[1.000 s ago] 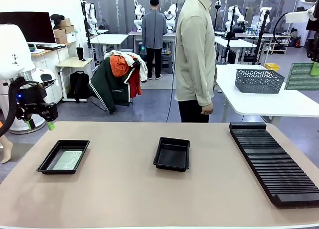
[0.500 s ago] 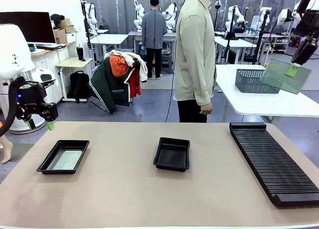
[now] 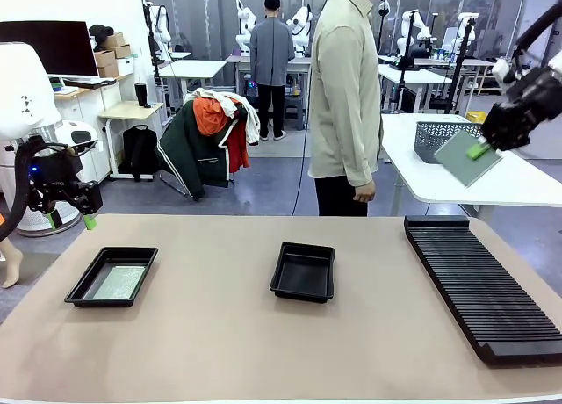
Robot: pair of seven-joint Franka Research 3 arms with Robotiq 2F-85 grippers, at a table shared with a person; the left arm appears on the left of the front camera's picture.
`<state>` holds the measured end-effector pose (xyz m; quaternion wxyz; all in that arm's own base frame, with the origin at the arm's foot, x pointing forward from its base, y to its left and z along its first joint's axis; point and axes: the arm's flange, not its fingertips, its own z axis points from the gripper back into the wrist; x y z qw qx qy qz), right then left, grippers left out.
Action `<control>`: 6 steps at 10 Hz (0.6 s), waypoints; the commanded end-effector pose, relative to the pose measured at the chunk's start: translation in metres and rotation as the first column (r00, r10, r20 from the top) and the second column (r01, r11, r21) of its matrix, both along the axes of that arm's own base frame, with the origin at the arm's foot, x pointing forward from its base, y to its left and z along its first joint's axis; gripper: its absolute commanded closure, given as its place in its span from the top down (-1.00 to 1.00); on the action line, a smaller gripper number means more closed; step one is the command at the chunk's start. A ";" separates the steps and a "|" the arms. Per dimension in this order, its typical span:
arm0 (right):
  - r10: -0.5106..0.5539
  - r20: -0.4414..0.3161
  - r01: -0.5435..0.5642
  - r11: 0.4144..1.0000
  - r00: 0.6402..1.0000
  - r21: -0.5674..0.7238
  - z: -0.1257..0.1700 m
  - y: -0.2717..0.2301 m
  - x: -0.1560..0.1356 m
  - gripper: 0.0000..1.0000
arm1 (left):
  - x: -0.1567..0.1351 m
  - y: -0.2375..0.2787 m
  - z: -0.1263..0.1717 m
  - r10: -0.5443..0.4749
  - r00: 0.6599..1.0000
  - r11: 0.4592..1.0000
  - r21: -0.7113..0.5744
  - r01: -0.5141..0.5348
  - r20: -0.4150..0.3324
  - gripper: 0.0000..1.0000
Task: Inspect and transfer BCBs to ESD trays.
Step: Pick up the Blank PCB from the PCB Rack and place it in the right ESD tray.
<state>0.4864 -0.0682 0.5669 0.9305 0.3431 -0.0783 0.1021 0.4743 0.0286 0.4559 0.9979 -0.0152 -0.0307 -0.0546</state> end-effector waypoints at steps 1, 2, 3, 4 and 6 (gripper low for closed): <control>-0.334 -0.010 0.331 0.931 0.943 0.155 -0.040 0.035 -0.035 -0.96 | 0.000 0.000 -0.002 0.000 1.000 1.000 -0.001 0.000 0.006 0.50; -0.383 -0.045 0.384 0.903 0.923 0.193 -0.063 0.047 -0.043 -0.96 | 0.000 0.000 -0.002 0.000 1.000 1.000 -0.001 0.000 0.006 0.50; -0.422 -0.050 0.421 0.876 0.905 0.235 -0.088 0.069 -0.052 -0.96 | 0.000 0.000 -0.002 0.000 1.000 1.000 -0.001 0.000 0.006 0.50; -0.464 -0.048 0.459 0.850 0.885 0.259 -0.115 0.094 -0.059 -0.96 | 0.000 0.000 -0.002 0.000 1.000 1.000 -0.001 0.000 0.006 0.50; -0.443 -0.045 0.433 0.845 0.896 0.312 -0.160 0.144 -0.067 -0.96 | 0.000 0.000 -0.002 0.000 1.000 1.000 -0.001 0.000 0.006 0.50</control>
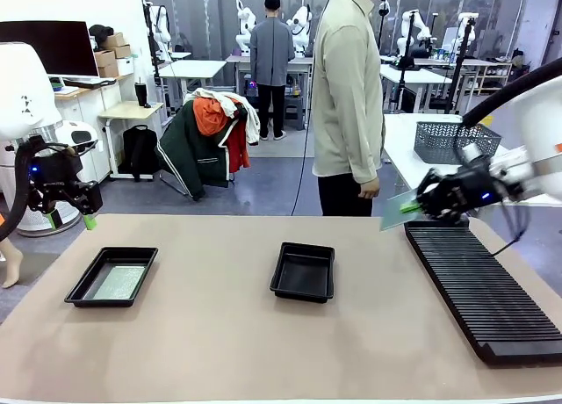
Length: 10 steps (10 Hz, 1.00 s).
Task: Inspect and transfer BCBs to ESD trays.
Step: Pick up the Blank PCB from the PCB Rack and place it in the right ESD tray.
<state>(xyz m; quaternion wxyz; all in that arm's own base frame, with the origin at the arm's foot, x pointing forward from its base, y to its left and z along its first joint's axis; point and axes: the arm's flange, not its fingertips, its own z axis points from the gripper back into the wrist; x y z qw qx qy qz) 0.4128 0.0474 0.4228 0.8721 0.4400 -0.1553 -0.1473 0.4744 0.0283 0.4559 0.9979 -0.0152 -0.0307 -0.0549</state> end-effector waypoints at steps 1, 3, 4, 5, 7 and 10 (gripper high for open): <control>0.009 0.096 -0.013 0.999 0.995 0.039 -0.035 0.050 0.004 -0.96 | 0.000 0.000 -0.002 0.001 1.000 1.000 -0.001 -0.001 0.006 0.50; 0.028 0.105 -0.032 0.999 0.994 0.042 -0.068 0.089 0.004 -0.96 | 0.000 0.000 -0.002 0.001 1.000 1.000 -0.001 -0.001 0.006 0.50; 0.034 0.106 -0.038 0.998 0.994 0.039 -0.080 0.105 0.009 -0.96 | 0.000 0.000 -0.002 0.001 1.000 1.000 -0.001 -0.001 0.006 0.50; 0.035 0.099 -0.040 0.998 0.994 0.049 -0.093 0.119 0.016 -0.96 | 0.000 0.000 -0.002 0.001 1.000 1.000 -0.001 -0.001 0.006 0.50; 0.047 0.088 -0.051 0.997 0.995 0.049 -0.114 0.144 0.031 -0.96 | 0.000 0.000 -0.002 0.001 1.000 1.000 -0.001 -0.001 0.006 0.50; 0.072 0.063 -0.074 0.997 0.995 0.029 -0.130 0.169 0.043 -0.96 | 0.000 0.000 -0.002 0.001 1.000 1.000 -0.001 -0.001 0.006 0.50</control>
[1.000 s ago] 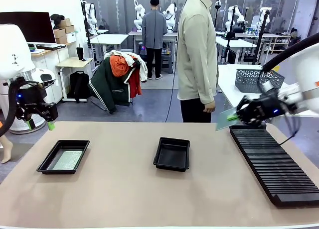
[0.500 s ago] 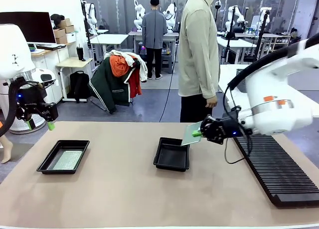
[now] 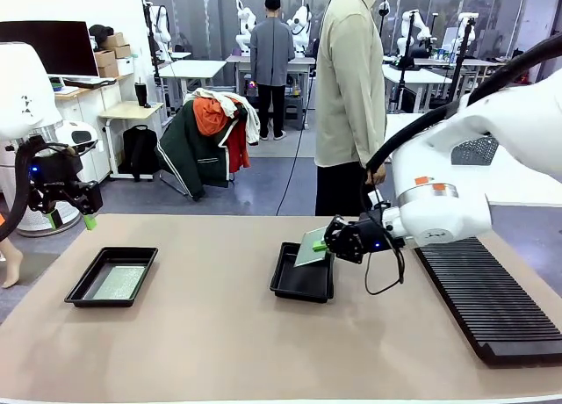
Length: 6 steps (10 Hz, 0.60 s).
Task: Inspect and transfer BCBs to ESD trays.
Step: Pick up the Blank PCB from the PCB Rack and place it in the right ESD tray.
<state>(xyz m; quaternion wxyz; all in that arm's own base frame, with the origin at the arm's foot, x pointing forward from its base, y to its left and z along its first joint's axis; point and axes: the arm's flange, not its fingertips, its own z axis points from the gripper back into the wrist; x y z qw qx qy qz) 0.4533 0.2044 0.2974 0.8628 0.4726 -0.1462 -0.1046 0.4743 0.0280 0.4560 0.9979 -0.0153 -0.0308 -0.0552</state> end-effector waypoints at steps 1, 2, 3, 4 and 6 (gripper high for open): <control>-0.008 0.012 0.008 0.999 1.000 -0.032 -0.009 0.019 0.006 -0.96 | 0.000 0.000 -0.002 0.002 1.000 1.000 -0.001 -0.002 0.006 0.50; -0.008 0.003 0.009 0.999 1.000 -0.041 -0.012 0.025 0.008 -0.96 | 0.000 0.000 -0.002 0.002 1.000 1.000 -0.001 -0.002 0.006 0.50; -0.003 -0.009 0.003 0.999 1.000 -0.047 -0.015 0.028 0.009 -0.96 | 0.000 0.000 -0.002 0.002 1.000 1.000 -0.001 -0.002 0.006 0.50; 0.001 -0.021 -0.002 0.998 1.000 -0.057 -0.018 0.031 0.008 -0.96 | 0.000 0.000 -0.002 0.002 1.000 1.000 -0.001 -0.002 0.006 0.50; 0.001 -0.033 -0.004 0.997 0.999 -0.073 -0.021 0.033 0.007 -0.96 | 0.000 0.000 -0.002 0.002 1.000 1.000 -0.001 -0.002 0.006 0.50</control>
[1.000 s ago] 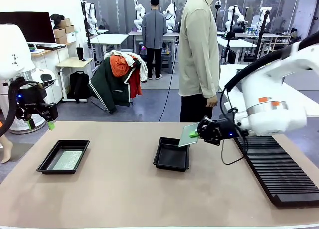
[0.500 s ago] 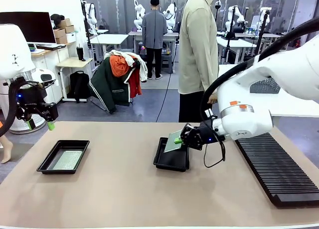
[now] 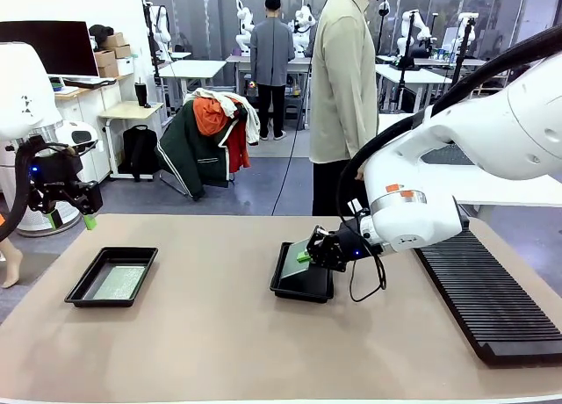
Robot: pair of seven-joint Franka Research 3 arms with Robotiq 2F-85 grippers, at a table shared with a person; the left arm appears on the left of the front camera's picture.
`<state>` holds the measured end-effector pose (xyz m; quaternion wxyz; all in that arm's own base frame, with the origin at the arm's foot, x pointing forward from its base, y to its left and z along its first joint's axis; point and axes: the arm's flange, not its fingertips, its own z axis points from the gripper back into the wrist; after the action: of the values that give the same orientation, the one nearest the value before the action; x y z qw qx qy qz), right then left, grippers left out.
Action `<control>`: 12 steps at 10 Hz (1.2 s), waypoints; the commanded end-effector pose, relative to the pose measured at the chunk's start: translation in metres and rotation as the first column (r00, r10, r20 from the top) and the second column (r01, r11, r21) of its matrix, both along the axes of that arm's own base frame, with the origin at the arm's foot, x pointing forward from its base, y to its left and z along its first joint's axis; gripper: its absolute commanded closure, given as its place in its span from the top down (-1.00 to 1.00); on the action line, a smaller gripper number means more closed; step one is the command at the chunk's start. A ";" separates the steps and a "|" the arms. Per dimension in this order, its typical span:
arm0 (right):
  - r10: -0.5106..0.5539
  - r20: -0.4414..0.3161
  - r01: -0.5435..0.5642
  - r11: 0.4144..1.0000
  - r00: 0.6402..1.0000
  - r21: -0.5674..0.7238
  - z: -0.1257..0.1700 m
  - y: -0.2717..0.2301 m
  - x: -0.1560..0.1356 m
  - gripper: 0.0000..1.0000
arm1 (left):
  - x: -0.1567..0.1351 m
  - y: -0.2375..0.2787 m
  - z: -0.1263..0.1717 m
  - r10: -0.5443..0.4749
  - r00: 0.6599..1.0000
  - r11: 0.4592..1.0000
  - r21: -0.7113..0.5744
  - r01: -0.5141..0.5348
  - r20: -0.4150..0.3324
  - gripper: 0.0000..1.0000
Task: Inspect and transfer BCBs to ESD trays.
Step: Pick up the Blank PCB from the PCB Rack and place it in the right ESD tray.
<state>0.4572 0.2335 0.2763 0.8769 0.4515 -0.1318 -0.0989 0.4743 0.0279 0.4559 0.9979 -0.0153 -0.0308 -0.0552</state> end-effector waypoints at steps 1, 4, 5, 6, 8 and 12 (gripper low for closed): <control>-0.012 -0.011 0.011 0.999 1.000 -0.038 -0.001 0.007 0.004 -0.96 | 0.000 0.000 -0.002 0.002 1.000 1.000 -0.001 -0.002 0.006 0.50; -0.006 -0.046 0.002 0.997 0.999 -0.081 -0.003 0.010 0.012 -0.96 | 0.000 0.000 -0.002 0.002 1.000 1.000 -0.001 -0.002 0.006 0.50; -0.006 -0.063 -0.001 0.995 0.998 -0.101 -0.002 0.012 0.015 -0.96 | 0.000 0.000 -0.002 0.002 1.000 1.000 -0.001 -0.002 0.006 0.50; -0.008 -0.076 -0.001 0.993 0.997 -0.114 0.000 0.013 0.018 -0.96 | 0.000 0.000 -0.002 0.002 1.000 1.000 -0.001 -0.002 0.006 0.50; -0.010 -0.100 -0.004 0.990 0.995 -0.138 0.002 0.013 0.021 -0.96 | 0.000 0.000 -0.002 0.002 1.000 1.000 -0.001 -0.002 0.006 0.50; 0.005 -0.064 -0.010 0.996 0.998 -0.093 -0.007 0.008 0.011 -0.96 | 0.000 0.000 -0.002 0.002 1.000 1.000 -0.001 -0.002 0.006 0.50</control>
<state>0.4700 0.2423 0.2715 0.9031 0.4036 -0.1019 -0.1053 0.4743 0.0279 0.4559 0.9979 -0.0153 -0.0308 -0.0553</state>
